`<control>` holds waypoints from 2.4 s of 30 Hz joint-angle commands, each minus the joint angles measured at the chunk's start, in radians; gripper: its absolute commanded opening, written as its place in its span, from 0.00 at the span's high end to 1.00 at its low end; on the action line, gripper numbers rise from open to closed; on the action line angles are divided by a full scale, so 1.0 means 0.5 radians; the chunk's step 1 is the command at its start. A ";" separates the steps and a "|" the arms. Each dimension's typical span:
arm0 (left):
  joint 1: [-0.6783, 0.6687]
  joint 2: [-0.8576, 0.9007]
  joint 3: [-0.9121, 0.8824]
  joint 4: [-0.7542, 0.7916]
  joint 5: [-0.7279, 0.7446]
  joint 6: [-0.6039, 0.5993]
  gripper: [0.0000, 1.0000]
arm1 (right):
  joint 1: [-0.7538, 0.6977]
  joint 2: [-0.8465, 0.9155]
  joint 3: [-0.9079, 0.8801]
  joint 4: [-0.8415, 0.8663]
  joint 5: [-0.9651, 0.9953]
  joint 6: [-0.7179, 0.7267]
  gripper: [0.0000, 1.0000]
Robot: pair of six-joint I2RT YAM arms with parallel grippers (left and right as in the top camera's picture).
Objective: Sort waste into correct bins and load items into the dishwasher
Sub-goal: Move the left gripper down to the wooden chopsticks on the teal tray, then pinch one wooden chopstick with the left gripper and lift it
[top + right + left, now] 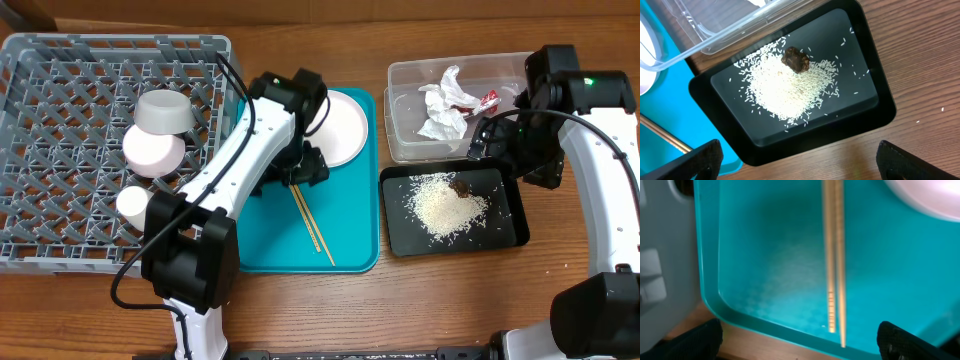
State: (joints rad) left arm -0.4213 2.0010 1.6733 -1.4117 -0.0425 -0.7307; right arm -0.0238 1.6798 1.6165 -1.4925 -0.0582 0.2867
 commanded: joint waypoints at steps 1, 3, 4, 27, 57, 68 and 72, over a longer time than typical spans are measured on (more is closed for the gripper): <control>0.005 -0.087 -0.191 0.100 -0.056 -0.047 0.00 | 0.000 -0.073 0.014 0.003 0.027 -0.014 0.00; 0.014 -0.208 -0.361 0.262 -0.049 -0.029 0.00 | 0.000 -0.073 0.014 0.003 0.027 -0.014 0.00; 0.020 -0.264 -0.434 0.345 -0.024 0.005 0.00 | 0.000 -0.073 0.014 0.003 0.027 -0.014 0.00; 0.057 -0.427 -1.180 1.202 0.065 0.251 0.00 | 0.000 -0.073 0.014 0.002 0.025 -0.012 0.00; 0.057 -0.344 -1.223 1.177 0.063 0.251 0.87 | 0.000 -0.073 0.014 -0.005 0.025 -0.012 0.00; 0.063 -0.347 -1.174 1.117 0.072 0.252 0.96 | 0.000 -0.073 0.014 -0.011 0.025 -0.012 0.00; 0.093 -0.392 -1.037 1.022 0.063 0.283 0.96 | 0.000 -0.073 0.014 -0.014 0.025 -0.012 0.00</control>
State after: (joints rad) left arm -0.3916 1.8133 1.0946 -0.8913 -0.0082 -0.6018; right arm -0.0238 1.6783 1.6165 -1.5024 -0.0513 0.2871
